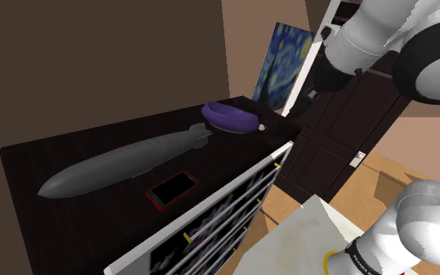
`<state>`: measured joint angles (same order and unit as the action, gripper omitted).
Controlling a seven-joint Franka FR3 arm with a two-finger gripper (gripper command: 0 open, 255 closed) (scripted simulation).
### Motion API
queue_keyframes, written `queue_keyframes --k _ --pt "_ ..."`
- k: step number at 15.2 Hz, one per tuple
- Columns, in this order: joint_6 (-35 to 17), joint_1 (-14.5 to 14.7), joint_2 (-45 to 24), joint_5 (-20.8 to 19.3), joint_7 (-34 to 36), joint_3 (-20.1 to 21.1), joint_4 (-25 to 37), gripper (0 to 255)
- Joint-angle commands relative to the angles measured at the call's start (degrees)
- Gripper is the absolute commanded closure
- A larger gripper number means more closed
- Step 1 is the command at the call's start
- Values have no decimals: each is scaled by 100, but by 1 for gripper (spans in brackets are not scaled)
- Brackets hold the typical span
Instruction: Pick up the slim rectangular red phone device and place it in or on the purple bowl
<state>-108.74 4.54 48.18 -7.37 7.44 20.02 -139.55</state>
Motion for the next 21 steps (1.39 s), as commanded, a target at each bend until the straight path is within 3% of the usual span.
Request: queue_keyframes --k 1,6,11,15,21 --pt "-386 45 -76 -205 169 433 -124 0" --pt "-1245 -19 -304 -841 700 1570 -402 0" --pt "-2021 -452 -578 -1691 1424 2913 -574 0" --pt "-2550 -1156 -700 -2498 2131 4211 -609 0" --pt "-3273 -2632 -240 -3579 3192 6389 -482 0"
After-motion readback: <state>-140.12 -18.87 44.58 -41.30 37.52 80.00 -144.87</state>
